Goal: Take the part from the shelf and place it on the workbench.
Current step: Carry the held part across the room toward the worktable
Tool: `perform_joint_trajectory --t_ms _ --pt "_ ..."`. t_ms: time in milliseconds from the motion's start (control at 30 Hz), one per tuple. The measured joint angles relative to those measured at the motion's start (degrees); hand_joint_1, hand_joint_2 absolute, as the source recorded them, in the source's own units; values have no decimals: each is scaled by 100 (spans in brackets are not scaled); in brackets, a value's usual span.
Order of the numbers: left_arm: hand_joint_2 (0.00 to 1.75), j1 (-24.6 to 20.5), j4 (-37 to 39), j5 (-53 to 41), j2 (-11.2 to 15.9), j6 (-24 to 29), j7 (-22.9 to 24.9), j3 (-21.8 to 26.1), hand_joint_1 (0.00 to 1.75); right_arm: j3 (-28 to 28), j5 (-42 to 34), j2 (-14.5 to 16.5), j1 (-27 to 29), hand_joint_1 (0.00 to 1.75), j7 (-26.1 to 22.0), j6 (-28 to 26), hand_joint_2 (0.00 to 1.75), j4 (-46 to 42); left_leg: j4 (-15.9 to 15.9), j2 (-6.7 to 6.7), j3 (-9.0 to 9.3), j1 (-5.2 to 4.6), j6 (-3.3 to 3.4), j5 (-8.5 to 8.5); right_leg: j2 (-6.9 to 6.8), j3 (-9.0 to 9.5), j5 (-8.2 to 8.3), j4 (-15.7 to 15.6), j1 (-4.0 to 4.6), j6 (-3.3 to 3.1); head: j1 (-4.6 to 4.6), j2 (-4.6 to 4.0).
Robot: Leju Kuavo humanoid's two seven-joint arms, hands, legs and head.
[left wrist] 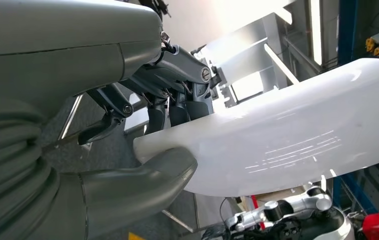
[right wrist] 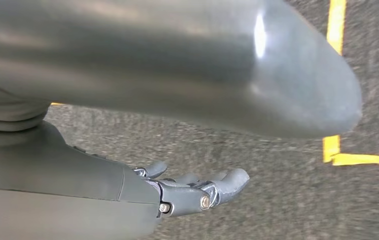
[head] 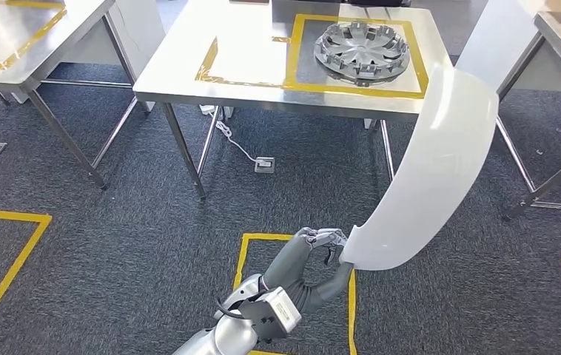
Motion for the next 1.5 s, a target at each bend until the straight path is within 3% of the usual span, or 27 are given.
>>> perform_joint_trajectory --t_ms 67,167,233,300,333,367,400,467,533,633,700,733,800,833,867,900,967,1033,1100,1200,1233,1333,1367,1400,1467,1500 --pt "175 -1 -2 8 3 -11 -2 0 175 0 -8 1 -8 0 4 -1 0 1 -6 -1 37 -10 -56 -38 -8 47 -4 -168 29 -79 -4 0" --pt "175 -7 -34 19 -1 -16 -2 1 175 -3 -21 2 -3 0 17 -3 0 1 95 31 21 -11 -151 -114 -8 174 -8 -257 -10 -183 -17 0" --pt "175 -17 -52 29 -1 -25 2 2 175 -4 -21 4 -4 0 25 -3 0 1 608 72 -225 14 -228 -323 -14 299 -39 -306 -41 -228 -36 0" --pt "175 -14 -51 37 2 -37 10 2 175 -4 -23 4 -2 0 32 -2 0 1 1327 94 -645 62 -291 -549 -16 401 -117 -311 -56 -232 -45 0" --pt "175 -10 -49 39 3 -43 14 2 175 -4 -25 4 1 0 34 -2 0 1 1524 102 -794 86 -314 -545 -14 456 -165 -311 -66 -219 -45 0" --pt "175 -7 -47 40 4 -48 15 2 175 -4 -27 4 5 0 36 -1 0 1 1511 110 -840 107 -332 -428 -10 521 -218 -311 -81 -199 -45 1" --pt "175 -7 -48 42 4 -53 16 2 175 -4 -28 5 7 0 39 1 0 1 1272 119 -768 126 -349 -209 -3 598 -277 -311 -102 -172 -44 1" --pt "175 -12 -46 48 4 -67 24 2 175 -4 -28 5 5 0 56 6 0 1 526 145 -441 144 -380 192 8 730 -414 -313 -130 -94 -52 1" --pt "175 -17 -47 58 -5 -86 46 1 175 -4 -31 2 -10 0 91 9 0 1 122 152 -234 132 -310 232 8 796 -518 -349 -121 -7 -71 1" --pt "175 -23 -54 83 -29 -112 66 3 175 -4 -35 -1 -25 0 120 13 0 1 46 119 -146 129 -119 83 -1 869 -471 -324 -116 97 -59 0" --pt "175 -36 -56 89 -44 -122 66 7 175 -4 -34 -1 -36 0 120 14 0 1 14 106 -32 142 -37 12 -8 674 -435 84 -120 132 -37 1" --pt "175 -43 -57 89 -50 -123 66 8 175 -4 -33 -1 -41 0 120 16 0 1 2 105 19 139 -10 -29 -12 456 -490 421 -116 141 -23 1" --pt "175 -55 -52 90 -55 -124 70 9 175 -4 -29 -1 -37 0 127 24 0 1 -6 105 123 118 33 -124 -13 -85 -763 1099 -97 145 -9 1" --pt "175 -55 -49 91 -56 -125 74 9 175 -5 -26 -1 -29 0 131 33 0 1 -7 98 184 100 48 -176 -13 -305 -878 1282 -86 133 -4 1" --pt "175 -54 -47 91 -56 -125 78 9 175 -5 -22 -1 -21 0 133 45 0 1 -8 89 253 81 59 -229 -13 -447 -890 1303 -72 110 1 1" --pt "175 -54 -46 91 -57 -126 80 9 175 -6 -19 -1 -14 0 134 58 0 1 -9 80 329 60 65 -281 -12 -497 -756 1142 -52 72 6 1" --pt "175 -58 -49 91 -63 -129 83 9 175 -7 -15 -2 -8 0 133 80 0 1 -15 75 472 22 66 -381 -12 -390 -139 451 25 -65 11 1" --pt "175 -65 -51 91 -71 -138 89 9 175 -6 -7 -7 -8 0 131 89 0 1 -30 59 565 -1 29 -466 3 -280 154 -44 109 -187 8 2" --pt "175 -70 -59 91 -73 -146 98 9 175 -6 3 -9 0 0 126 87 0 1 6 40 628 -13 -32 -469 27 -220 126 -179 130 -233 8 2" --pt "175 -84 -79 92 -75 -147 99 9 175 -7 12 -5 13 0 121 84 0 1 270 61 586 -19 -132 -544 19 -9 267 -289 65 -271 -2 0" --pt "175 -87 -81 93 -74 -148 99 9 175 -7 14 -5 6 0 121 84 0 1 506 73 456 -9 -168 -650 11 46 262 -299 44 -280 -14 0" --pt "175 -73 -74 102 -59 -165 104 9 175 -7 16 -5 -2 0 126 84 0 1 1374 90 -157 58 -272 -1021 8 117 171 -299 13 -276 -34 0" --pt "175 -64 -69 105 -53 -176 107 9 175 -7 16 -4 7 0 129 84 0 1 1456 95 -285 82 -302 -1016 10 153 131 -298 -2 -261 -34 1" --pt "175 -58 -66 108 -49 -185 108 9 175 -7 16 -4 17 0 133 84 0 1 1341 103 -314 104 -327 -889 13 205 86 -296 -20 -242 -35 0" --pt "175 -55 -64 113 -43 -194 109 9 175 -7 16 0 31 0 134 84 0 1 653 124 -143 148 -367 -361 19 322 -25 -288 -57 -187 -37 0" --pt "175 -55 -61 115 -36 -195 108 9 175 -7 16 2 31 0 134 83 0 1 328 133 -48 154 -364 -196 27 370 -80 -276 -68 -150 -37 0"
